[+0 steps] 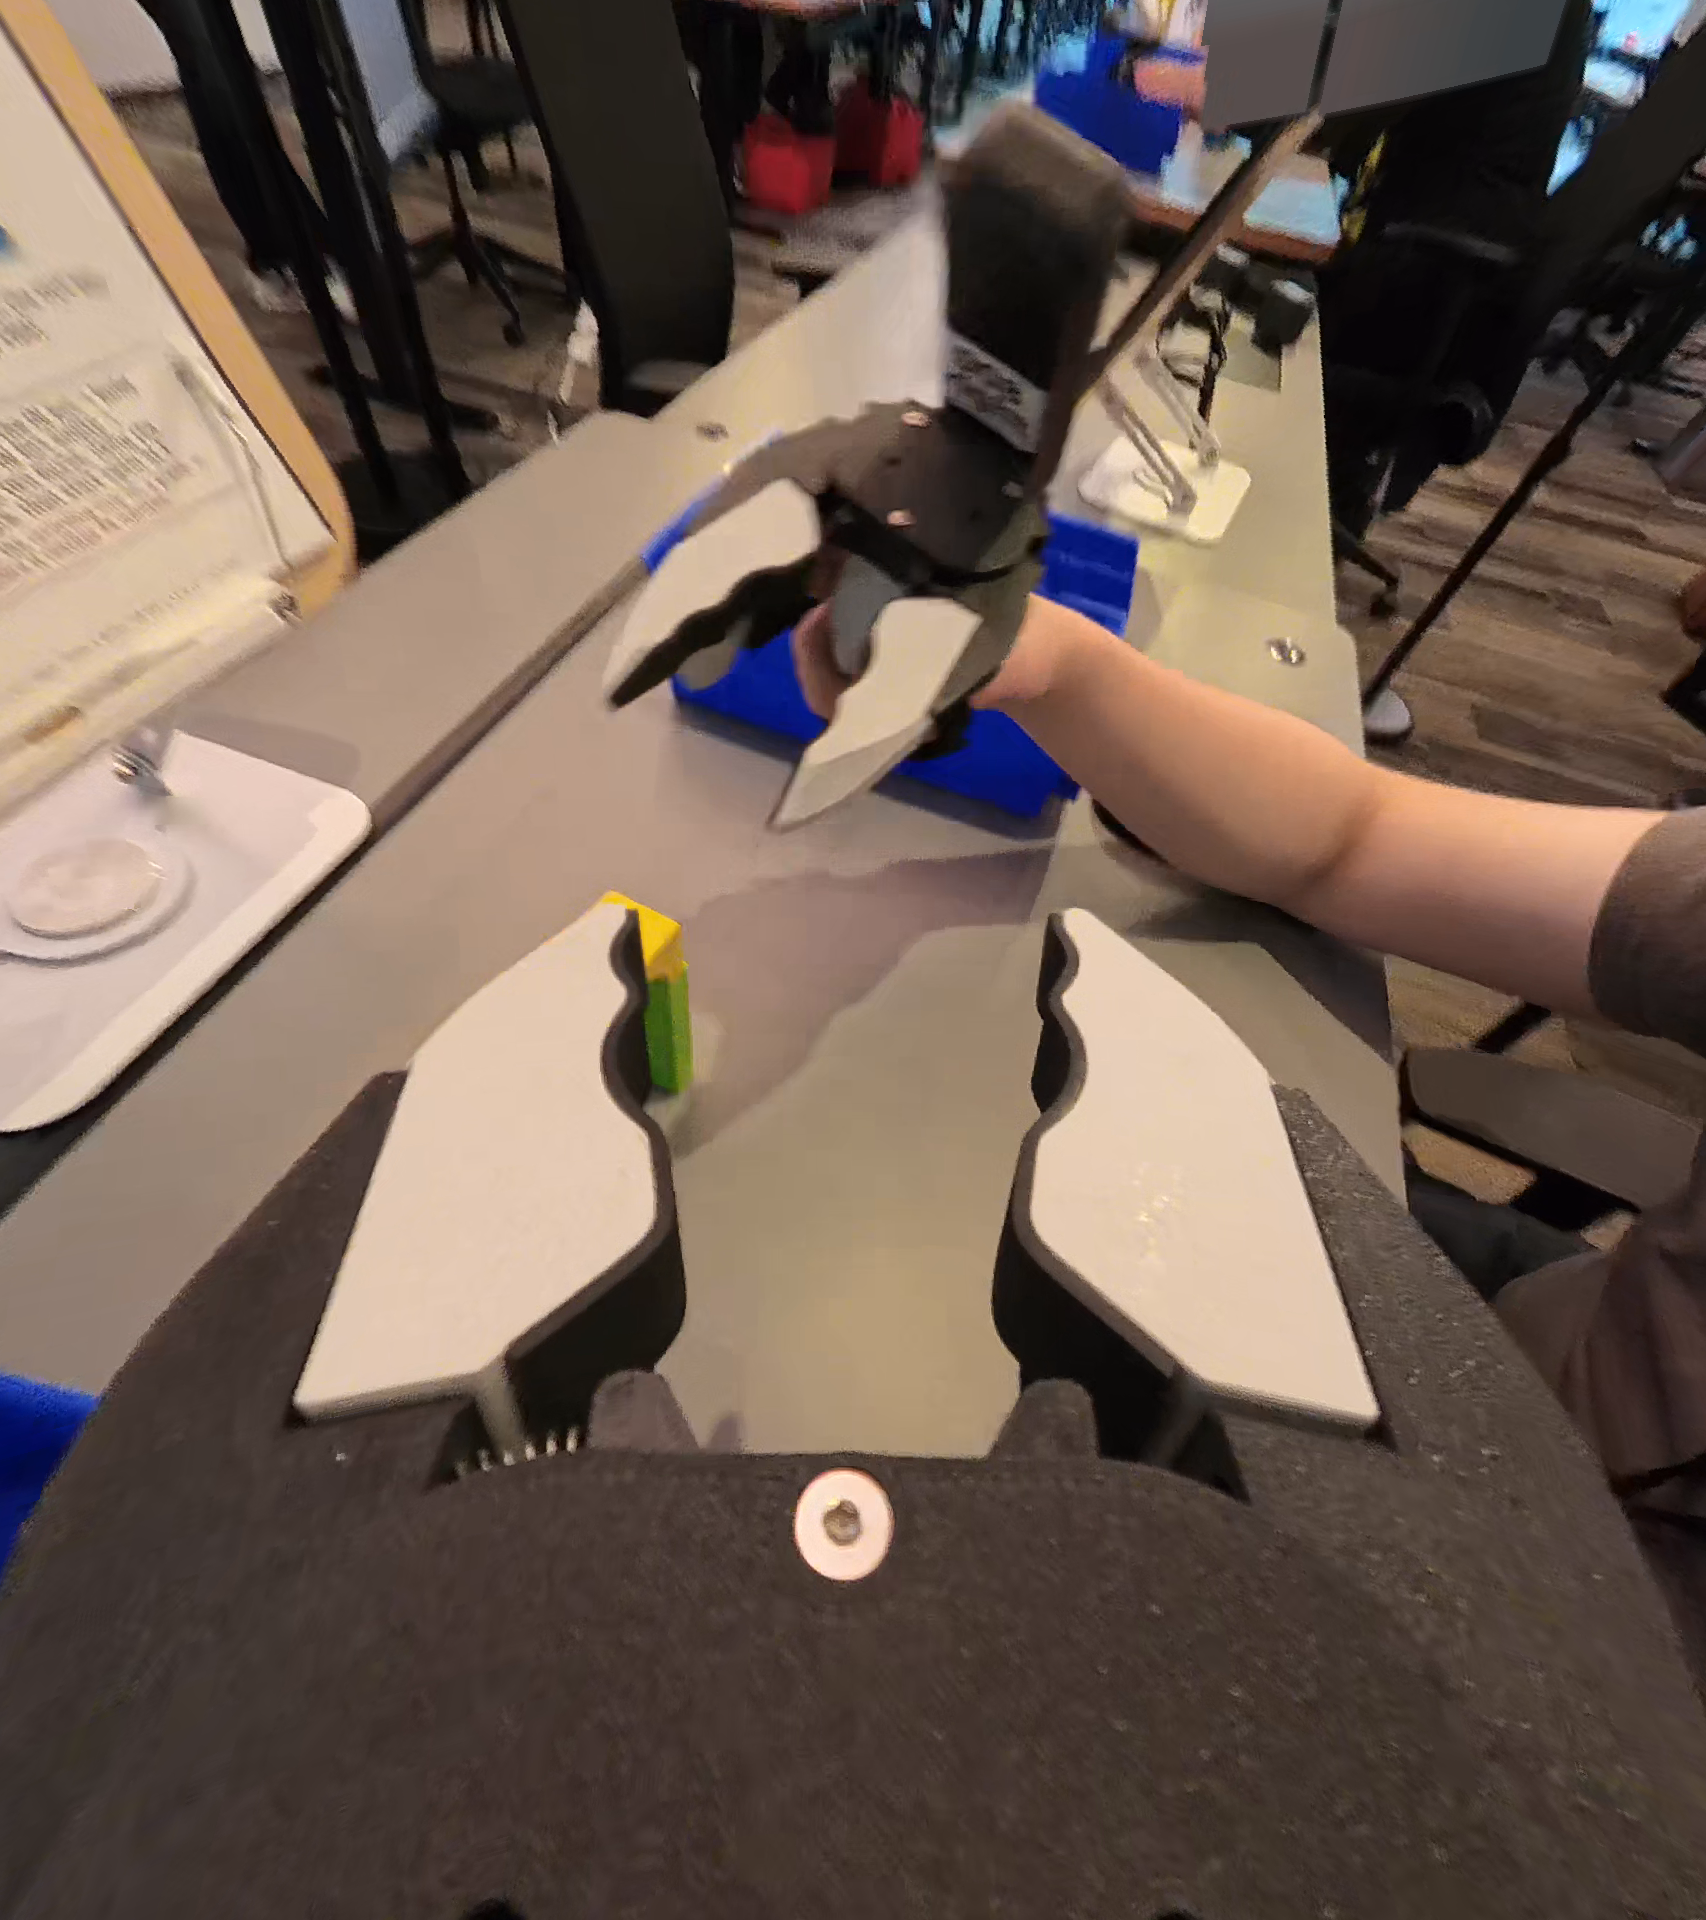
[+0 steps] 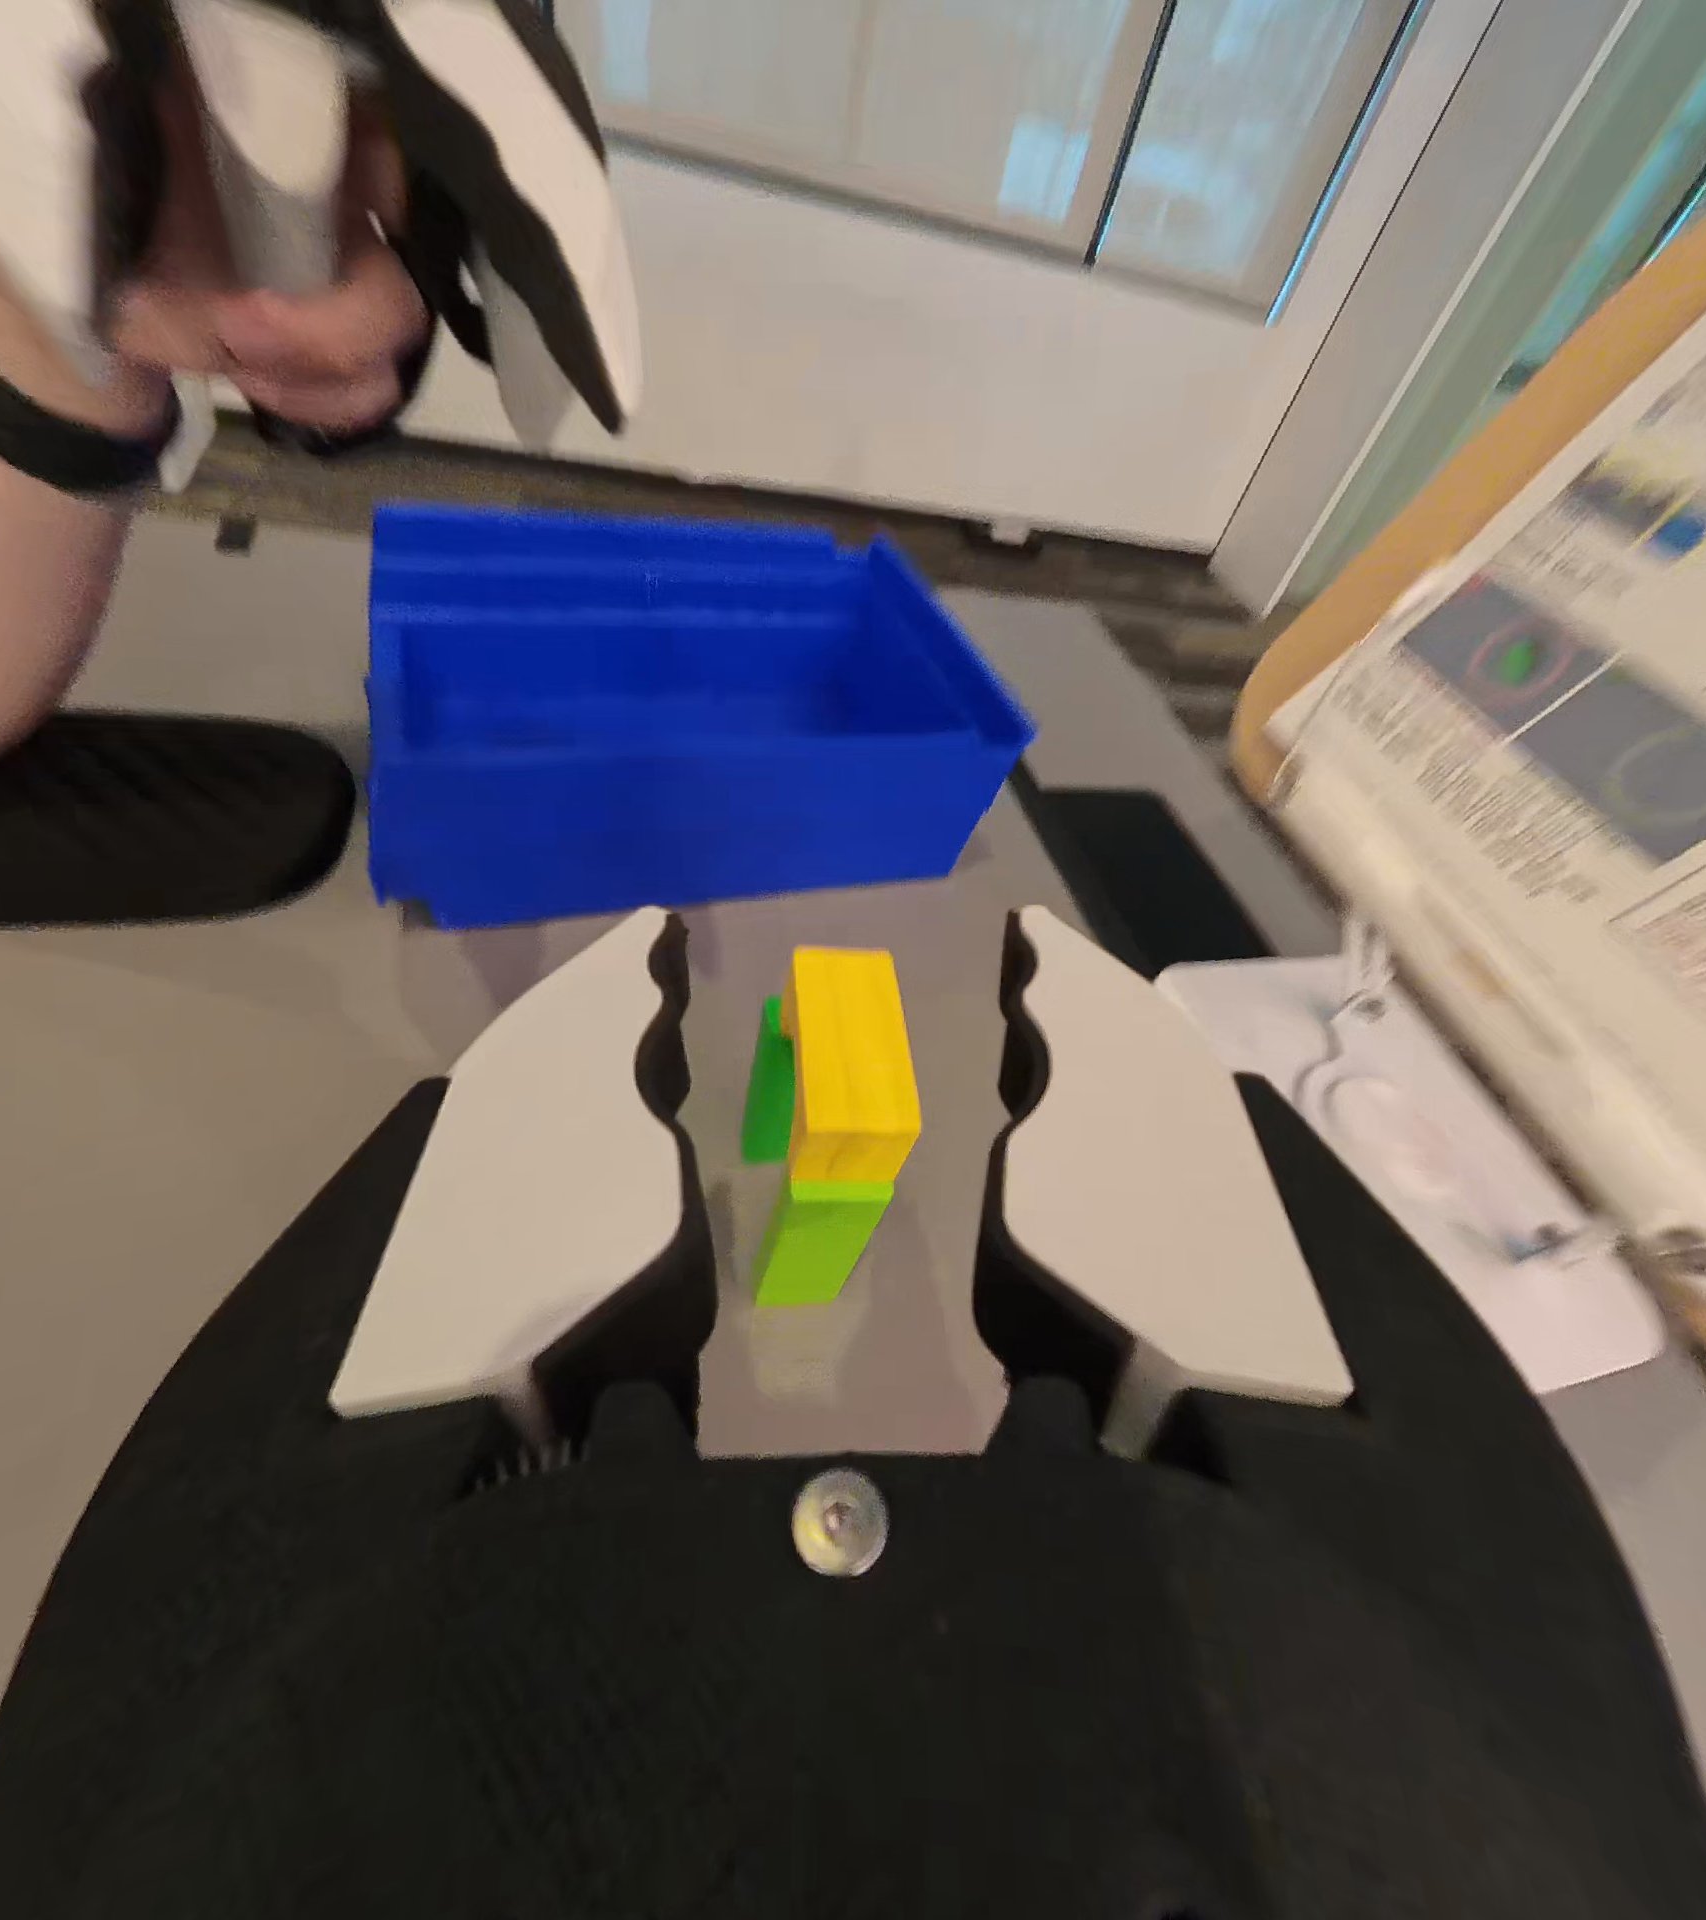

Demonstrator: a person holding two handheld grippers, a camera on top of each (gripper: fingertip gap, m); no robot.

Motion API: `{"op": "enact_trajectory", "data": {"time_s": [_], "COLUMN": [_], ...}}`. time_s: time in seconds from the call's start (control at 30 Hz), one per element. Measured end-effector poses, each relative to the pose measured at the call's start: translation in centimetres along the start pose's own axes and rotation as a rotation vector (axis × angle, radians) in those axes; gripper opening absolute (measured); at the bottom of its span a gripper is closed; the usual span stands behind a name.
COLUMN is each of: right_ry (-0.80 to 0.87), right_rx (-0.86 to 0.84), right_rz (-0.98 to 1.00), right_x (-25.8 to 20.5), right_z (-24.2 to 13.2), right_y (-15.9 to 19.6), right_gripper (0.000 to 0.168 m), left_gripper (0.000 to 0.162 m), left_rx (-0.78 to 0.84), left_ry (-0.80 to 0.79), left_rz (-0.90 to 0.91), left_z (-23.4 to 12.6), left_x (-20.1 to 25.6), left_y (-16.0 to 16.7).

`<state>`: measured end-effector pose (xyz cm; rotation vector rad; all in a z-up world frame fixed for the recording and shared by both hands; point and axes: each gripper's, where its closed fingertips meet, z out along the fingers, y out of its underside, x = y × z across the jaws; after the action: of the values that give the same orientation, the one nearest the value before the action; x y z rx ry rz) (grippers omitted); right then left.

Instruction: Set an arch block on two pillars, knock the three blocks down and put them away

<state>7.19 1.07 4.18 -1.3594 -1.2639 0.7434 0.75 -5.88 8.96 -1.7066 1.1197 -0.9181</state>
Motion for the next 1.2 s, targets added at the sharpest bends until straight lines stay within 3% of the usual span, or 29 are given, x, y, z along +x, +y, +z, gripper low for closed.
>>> {"op": "enact_trajectory", "data": {"time_s": [0.13, 0.23, 0.43, 0.6, 0.73, 0.8, 0.87, 1.13, 1.2], "right_ry": [0.156, 0.289, 0.558, 0.640, 0.632, 0.593, 0.535, 0.546, 0.565], "right_rx": [0.215, 0.290, 0.124, -0.049, -0.252, -0.329, -0.412, -0.803, -0.898], "right_rz": [-0.043, -0.062, 0.026, 0.083, 0.139, 0.179, 0.264, 0.579, 0.587], "right_x": [0.6, 1.4, 5.6, 8.3, 9.1, 9.1, 8.9, 9.5, 9.2], "right_z": [-7.1, -12.7, -18.7, -18.4, -15.8, -13.9, -12.0, -7.9, -7.4], "right_y": [-7.6, -10.1, -6.8, -2.2, 2.4, 4.5, 7.2, 17.4, 19.1], "right_gripper": [0.059, 0.061, 0.055, 0.050, 0.049, 0.033, 0.001, 0.001, 0.001], "left_gripper": [0.074, 0.073, 0.068, 0.063, 0.055, 0.053, 0.051, 0.036, 0.010], "left_rx": [0.191, 0.299, 0.503, 0.533, 0.585, 0.582, 0.588, 0.602, 0.554], "left_ry": [-0.070, -0.184, -0.391, -0.462, -0.530, -0.533, -0.524, -0.480, -0.441], "left_rz": [0.034, 0.067, 0.244, 0.316, 0.379, 0.374, 0.351, 0.246, 0.254], "left_z": [-5.4, -9.3, -14.5, -16.3, -17.3, -17.4, -17.5, -17.9, -17.4], "left_x": [0.3, 0.0, 1.5, 3.5, 4.0, 3.7, 3.3, 1.6, 1.9], "left_y": [-3.5, -4.8, -6.9, -7.5, -7.8, -7.7, -7.7, -7.1, -6.5]}}
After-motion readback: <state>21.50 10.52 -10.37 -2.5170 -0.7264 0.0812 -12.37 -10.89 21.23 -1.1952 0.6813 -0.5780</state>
